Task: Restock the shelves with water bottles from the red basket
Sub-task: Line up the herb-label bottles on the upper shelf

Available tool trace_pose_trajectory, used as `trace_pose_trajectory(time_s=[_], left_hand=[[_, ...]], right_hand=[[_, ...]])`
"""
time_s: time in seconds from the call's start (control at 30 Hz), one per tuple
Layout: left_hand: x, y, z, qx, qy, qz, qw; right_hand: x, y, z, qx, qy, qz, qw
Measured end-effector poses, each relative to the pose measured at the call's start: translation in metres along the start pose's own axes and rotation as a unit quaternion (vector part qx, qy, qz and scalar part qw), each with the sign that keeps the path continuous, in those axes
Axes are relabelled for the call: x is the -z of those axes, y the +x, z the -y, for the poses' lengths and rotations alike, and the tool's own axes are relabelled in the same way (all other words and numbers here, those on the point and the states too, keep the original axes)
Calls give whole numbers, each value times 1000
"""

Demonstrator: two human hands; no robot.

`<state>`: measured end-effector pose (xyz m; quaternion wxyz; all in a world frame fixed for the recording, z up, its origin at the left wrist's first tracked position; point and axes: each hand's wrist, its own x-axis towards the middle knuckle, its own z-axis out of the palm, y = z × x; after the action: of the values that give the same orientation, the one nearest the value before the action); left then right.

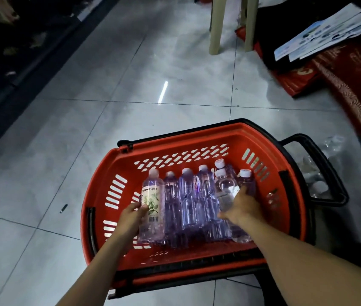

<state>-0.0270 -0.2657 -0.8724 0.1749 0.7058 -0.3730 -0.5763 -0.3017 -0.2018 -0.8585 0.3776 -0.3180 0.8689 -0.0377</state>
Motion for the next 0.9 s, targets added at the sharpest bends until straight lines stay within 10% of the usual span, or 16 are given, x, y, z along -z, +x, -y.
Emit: trace_pose_trajectory(time_s=[0.53, 0.9], left_hand=[[-25, -15, -8, 56, -101, 153, 981], [-95, -44, -26, 36, -98, 160, 982]], right_hand=[[3, 2, -6, -14, 377, 229, 897], [7, 8, -12, -16, 435, 192, 880]])
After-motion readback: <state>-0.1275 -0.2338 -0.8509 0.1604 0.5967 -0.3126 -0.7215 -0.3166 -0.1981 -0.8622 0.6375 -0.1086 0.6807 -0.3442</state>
